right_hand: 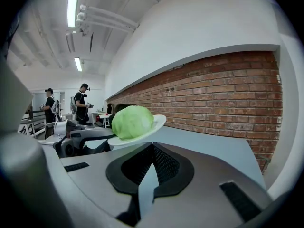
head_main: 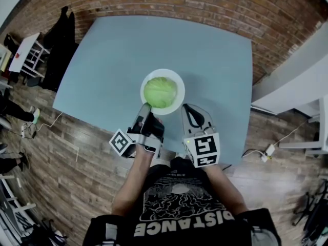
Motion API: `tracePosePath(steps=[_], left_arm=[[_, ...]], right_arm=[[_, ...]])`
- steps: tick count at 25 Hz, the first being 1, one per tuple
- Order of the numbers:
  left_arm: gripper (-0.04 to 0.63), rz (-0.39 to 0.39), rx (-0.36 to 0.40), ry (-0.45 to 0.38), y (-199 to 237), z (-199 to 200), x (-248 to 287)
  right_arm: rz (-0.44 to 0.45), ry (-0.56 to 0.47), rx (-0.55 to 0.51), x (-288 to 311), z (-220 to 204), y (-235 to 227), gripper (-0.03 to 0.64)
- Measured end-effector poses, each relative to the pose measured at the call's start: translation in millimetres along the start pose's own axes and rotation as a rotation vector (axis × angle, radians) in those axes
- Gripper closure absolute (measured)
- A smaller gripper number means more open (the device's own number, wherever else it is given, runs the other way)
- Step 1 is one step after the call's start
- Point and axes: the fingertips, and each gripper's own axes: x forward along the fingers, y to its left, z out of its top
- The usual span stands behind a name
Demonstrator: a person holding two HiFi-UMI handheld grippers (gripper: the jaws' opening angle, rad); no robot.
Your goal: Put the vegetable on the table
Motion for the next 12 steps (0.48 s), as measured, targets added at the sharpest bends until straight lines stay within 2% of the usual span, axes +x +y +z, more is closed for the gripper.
tracePosePath(steps=[4,12], left_arm=[[0.583,0.016,0.013,0.017,14,-3,6],[0.58,0.099,0.025,0.055,47,-12,8]], right_arm=[[-0.016,0.0,0.014,0,-4,-14,0.607],[-0.018,0.015,-0.013,4,-13,-21,0.607]])
